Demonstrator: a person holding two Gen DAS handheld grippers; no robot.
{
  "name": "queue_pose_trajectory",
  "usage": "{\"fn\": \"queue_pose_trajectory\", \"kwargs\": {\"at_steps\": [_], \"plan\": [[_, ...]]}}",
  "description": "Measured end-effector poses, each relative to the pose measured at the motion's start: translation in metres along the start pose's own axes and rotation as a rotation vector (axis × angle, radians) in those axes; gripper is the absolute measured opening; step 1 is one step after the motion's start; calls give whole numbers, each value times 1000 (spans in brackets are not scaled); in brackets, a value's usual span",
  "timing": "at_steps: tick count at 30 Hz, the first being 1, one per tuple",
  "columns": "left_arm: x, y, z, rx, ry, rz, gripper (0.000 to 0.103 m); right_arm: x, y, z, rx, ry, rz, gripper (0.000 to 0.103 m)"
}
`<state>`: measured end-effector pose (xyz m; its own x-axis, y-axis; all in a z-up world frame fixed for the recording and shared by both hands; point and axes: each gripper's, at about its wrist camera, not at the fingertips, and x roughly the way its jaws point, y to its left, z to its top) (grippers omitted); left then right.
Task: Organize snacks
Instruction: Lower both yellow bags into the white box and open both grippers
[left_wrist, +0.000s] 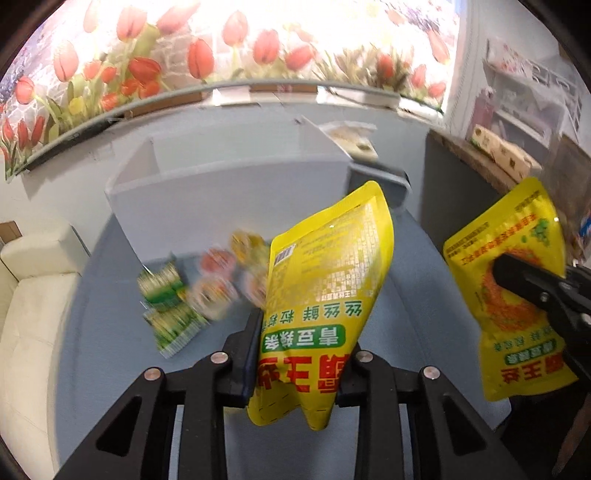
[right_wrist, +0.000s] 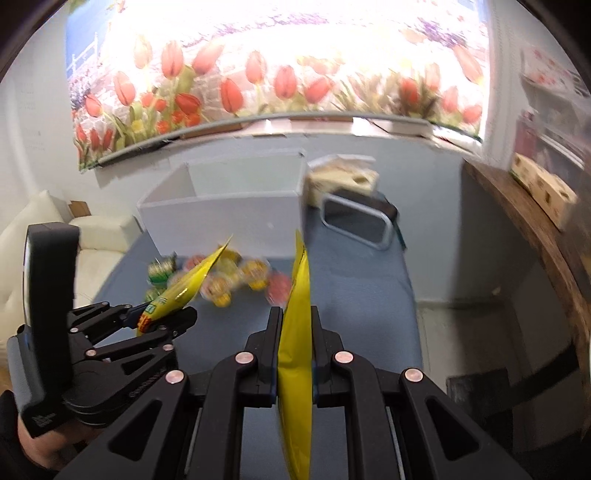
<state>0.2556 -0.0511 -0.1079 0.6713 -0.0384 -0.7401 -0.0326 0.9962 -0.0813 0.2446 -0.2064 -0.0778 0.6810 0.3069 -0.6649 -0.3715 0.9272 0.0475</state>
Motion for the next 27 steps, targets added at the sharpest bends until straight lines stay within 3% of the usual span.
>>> {"fn": "queue_pose_trajectory", "kwargs": {"at_steps": [7, 14, 20, 22, 24, 25, 26, 27], "plan": [[-5, 61, 76, -40, -67, 17, 33, 43, 20, 77, 15, -33, 108, 12], [28, 114, 154, -46, -86, 34, 33, 118, 40, 164, 7, -19, 158, 12], [73, 141, 182, -39, -49, 54, 34, 176, 53, 212, -27, -13, 156, 12], [84, 144, 182, -35, -37, 58, 37, 190, 53, 219, -21, -13, 136, 12], [92, 145, 183, -5, -33, 63, 47, 201, 50, 220, 4, 1, 133, 14], [94, 147, 183, 2, -41, 63, 66, 205, 47, 220, 18, 11, 131, 19], [95, 148, 183, 0, -44, 60, 81, 206, 44, 218, 27, 13, 117, 51], [95, 150, 182, -4, -47, 59, 93, 206, 42, 216, 36, 2, 86, 91]]}}
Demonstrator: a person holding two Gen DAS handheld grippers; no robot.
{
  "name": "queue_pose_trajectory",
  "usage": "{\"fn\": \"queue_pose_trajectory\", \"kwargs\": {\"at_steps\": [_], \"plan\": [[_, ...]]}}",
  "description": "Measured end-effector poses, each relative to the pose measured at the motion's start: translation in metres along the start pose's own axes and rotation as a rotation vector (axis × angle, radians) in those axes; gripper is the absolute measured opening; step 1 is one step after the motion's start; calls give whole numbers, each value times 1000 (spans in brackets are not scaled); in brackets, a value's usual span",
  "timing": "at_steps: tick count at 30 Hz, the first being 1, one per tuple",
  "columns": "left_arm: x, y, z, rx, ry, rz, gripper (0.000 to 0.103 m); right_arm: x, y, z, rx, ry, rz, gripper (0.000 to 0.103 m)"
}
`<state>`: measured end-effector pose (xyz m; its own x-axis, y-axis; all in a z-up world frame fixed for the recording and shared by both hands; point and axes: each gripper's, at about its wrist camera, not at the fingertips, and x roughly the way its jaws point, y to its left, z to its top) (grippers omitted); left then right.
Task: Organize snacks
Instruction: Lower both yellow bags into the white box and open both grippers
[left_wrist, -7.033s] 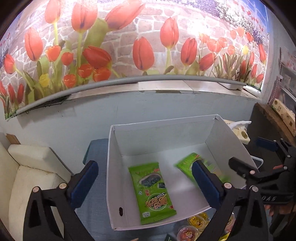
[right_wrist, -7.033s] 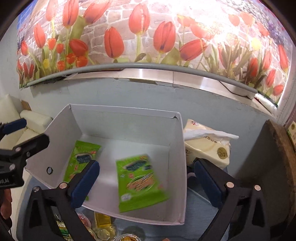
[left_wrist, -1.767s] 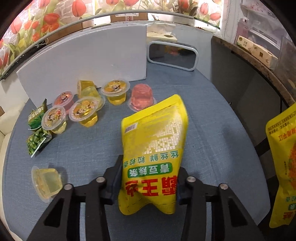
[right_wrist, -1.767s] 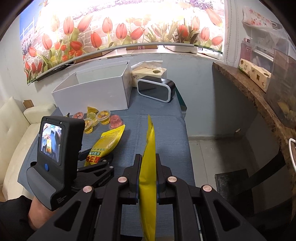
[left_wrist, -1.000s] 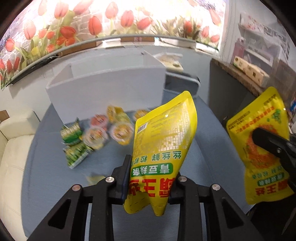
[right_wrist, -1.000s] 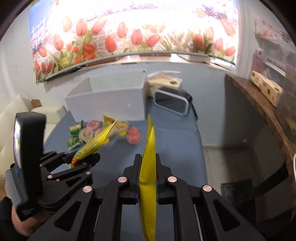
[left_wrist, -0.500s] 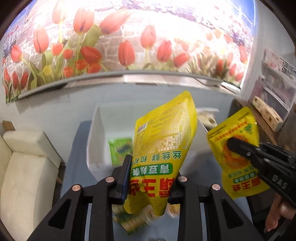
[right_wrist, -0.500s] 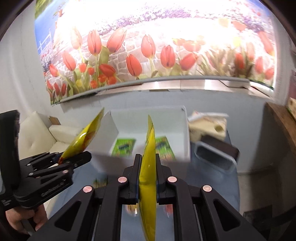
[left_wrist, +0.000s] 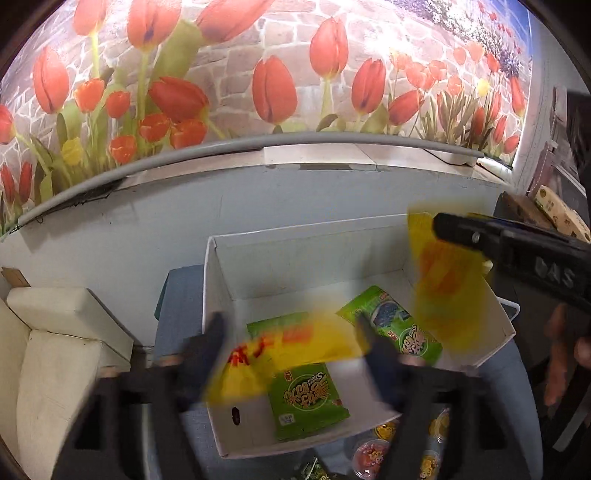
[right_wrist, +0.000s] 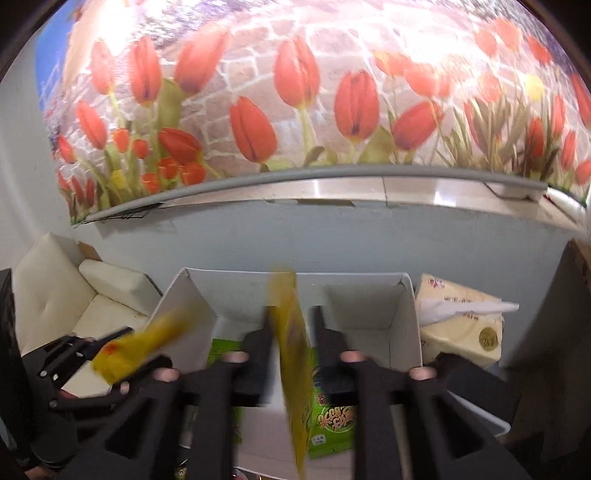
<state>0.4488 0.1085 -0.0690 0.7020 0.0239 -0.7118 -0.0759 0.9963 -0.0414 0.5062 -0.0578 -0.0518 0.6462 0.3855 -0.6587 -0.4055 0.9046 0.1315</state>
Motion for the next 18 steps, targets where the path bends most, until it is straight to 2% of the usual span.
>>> {"fn": "queue_pose_trajectory", "kwargs": {"at_steps": [1, 2, 4, 6, 13, 18], "plan": [[0, 2, -1, -8, 1, 8, 97, -5, -4, -2, 3, -47, -30, 97], [-1, 4, -2, -12, 1, 14, 102, -9, -7, -4, 0, -78, -50, 97], [-3, 4, -4, -5, 3, 18, 103, -13, -13, -4, 12, -84, -94, 98], [-5, 4, -7, -2, 2, 28, 103, -18, -19, -7, 36, -90, -85, 103], [-22, 1, -16, 10, -8, 47, 103, -42, -17, -28, 48, -82, -26, 103], [-53, -4, -34, 21, -71, 51, 103, -67, -10, -58, 15, -81, -29, 103]]}}
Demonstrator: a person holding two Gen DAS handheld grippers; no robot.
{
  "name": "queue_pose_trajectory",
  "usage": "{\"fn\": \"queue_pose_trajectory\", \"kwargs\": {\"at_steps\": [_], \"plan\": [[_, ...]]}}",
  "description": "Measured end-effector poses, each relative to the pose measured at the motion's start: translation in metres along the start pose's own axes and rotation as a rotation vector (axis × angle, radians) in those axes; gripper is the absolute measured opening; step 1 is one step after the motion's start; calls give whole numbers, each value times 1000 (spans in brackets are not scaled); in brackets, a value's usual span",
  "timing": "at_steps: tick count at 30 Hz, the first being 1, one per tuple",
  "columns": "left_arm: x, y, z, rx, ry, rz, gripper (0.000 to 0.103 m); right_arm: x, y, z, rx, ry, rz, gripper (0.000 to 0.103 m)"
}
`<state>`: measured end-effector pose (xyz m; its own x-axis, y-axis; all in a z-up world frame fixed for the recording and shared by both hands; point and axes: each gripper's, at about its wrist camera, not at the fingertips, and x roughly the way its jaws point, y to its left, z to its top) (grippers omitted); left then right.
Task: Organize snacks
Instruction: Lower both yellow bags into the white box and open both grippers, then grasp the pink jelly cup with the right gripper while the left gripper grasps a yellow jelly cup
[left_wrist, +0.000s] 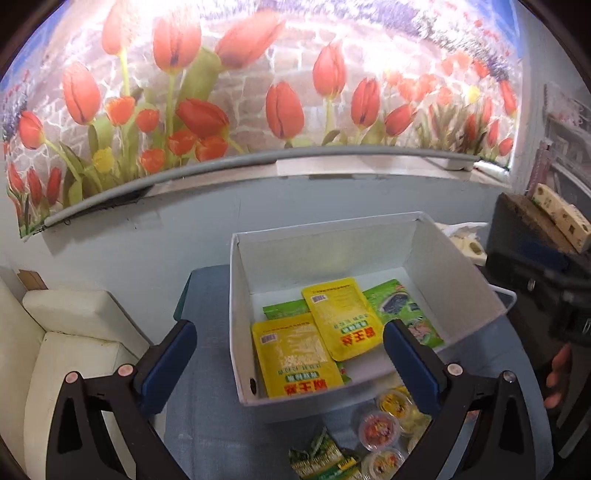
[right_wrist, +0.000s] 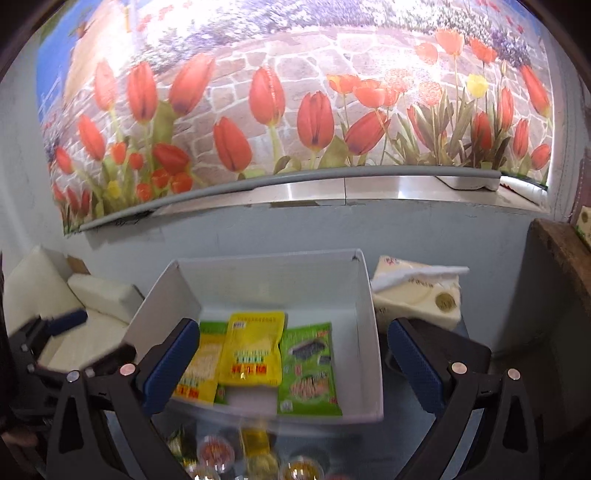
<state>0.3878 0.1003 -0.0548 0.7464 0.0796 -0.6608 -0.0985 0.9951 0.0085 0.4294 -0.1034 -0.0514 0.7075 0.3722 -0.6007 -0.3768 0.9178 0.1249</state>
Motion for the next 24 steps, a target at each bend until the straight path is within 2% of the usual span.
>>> {"fn": "queue_pose_trajectory", "kwargs": {"at_steps": [4, 7, 9, 11, 14, 16, 18, 24], "plan": [[-25, -11, -20, 15, -2, -22, 103, -25, -3, -35, 17, 13, 25, 103], [-44, -18, -40, 1, -4, -56, 103, -38, -8, -64, -15, 26, -28, 103], [-57, -25, -54, 16, -2, -60, 103, -45, -16, -88, -16, 35, -31, 103], [-75, -34, -72, 40, -21, -64, 103, -50, -22, -108, -23, 45, -31, 103], [-92, -40, -97, 15, -15, -109, 103, -53, -34, -140, -10, 61, -36, 103], [-101, -47, -118, 21, -4, -121, 103, -46, -43, -155, 18, 107, -32, 103], [-106, -55, -138, 21, 6, -97, 103, -39, -49, -163, 36, 137, -41, 103], [-109, -75, -183, 22, 68, -126, 103, -5, -53, -165, 29, 176, 4, 103]]}}
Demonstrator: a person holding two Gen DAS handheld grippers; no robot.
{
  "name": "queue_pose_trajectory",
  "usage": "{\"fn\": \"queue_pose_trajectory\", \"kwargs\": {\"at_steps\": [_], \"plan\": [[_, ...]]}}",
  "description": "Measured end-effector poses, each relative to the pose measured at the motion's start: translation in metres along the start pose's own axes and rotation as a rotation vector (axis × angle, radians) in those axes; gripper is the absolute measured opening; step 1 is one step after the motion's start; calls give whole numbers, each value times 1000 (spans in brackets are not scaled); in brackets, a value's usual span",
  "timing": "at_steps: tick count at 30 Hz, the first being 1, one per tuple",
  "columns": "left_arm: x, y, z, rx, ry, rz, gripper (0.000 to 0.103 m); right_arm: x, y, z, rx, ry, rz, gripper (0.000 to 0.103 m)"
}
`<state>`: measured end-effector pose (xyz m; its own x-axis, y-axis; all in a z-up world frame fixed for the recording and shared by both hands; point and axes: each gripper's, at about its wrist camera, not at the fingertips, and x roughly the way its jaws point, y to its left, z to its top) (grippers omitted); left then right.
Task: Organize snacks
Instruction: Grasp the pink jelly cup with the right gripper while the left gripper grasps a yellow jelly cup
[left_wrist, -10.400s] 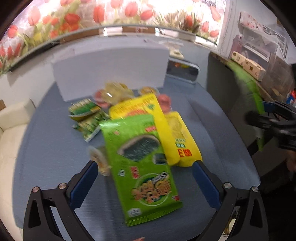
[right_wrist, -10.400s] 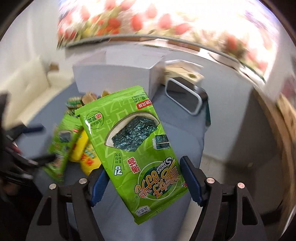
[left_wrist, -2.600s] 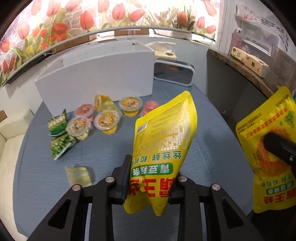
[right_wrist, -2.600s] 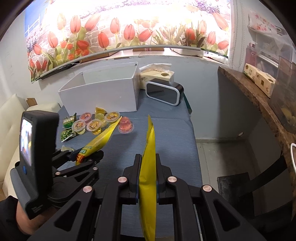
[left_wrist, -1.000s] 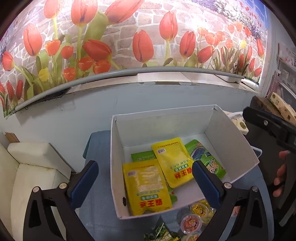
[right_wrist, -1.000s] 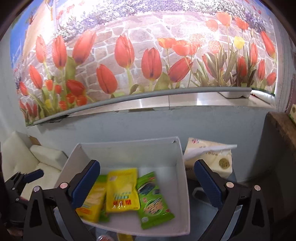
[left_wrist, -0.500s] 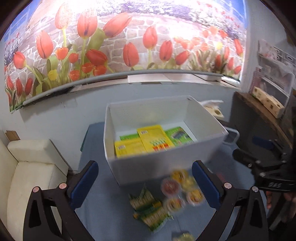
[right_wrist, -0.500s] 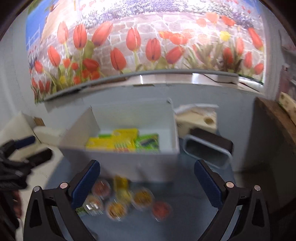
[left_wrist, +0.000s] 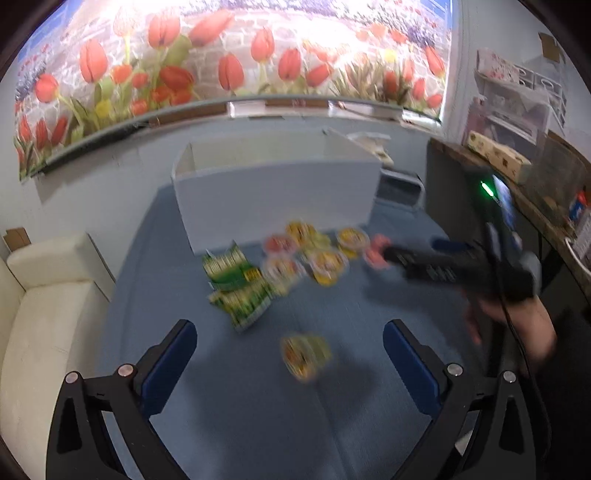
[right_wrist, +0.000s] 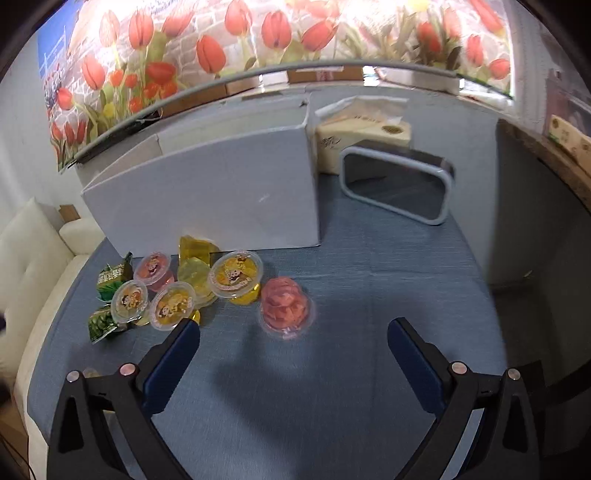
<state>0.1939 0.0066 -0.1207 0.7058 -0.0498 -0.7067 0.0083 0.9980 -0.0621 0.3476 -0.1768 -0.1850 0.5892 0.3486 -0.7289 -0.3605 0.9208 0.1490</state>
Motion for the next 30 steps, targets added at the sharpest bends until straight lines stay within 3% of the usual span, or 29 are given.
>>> {"fn": "queue_pose_trajectory", "kwargs": {"at_steps": [2, 4, 6, 8, 10, 11, 22, 30], "plan": [[6, -3, -8, 2, 30, 0, 103, 13, 2, 3, -11, 29, -23, 103], [8, -4, -13, 1, 40, 3, 103, 23, 1, 6, -19, 40, -5, 95], [8, -4, -15, 2, 36, -2, 103, 32, 2, 8, -47, 55, -3, 68], [9, -4, -15, -1, 35, -1, 103, 42, 3, 8, -61, 102, 0, 56], [10, -2, -15, -4, 37, -3, 103, 40, 7, 8, -97, 77, 6, 47], [12, -1, -15, -5, 40, -4, 103, 40, 7, 8, -98, 78, 15, 38], [37, 2, -22, -41, 60, -16, 103, 18, 1, 1, -61, 38, 44, 35], [68, 6, -28, -94, 114, 2, 102, -28, -2, -15, -35, -9, 54, 35]]}}
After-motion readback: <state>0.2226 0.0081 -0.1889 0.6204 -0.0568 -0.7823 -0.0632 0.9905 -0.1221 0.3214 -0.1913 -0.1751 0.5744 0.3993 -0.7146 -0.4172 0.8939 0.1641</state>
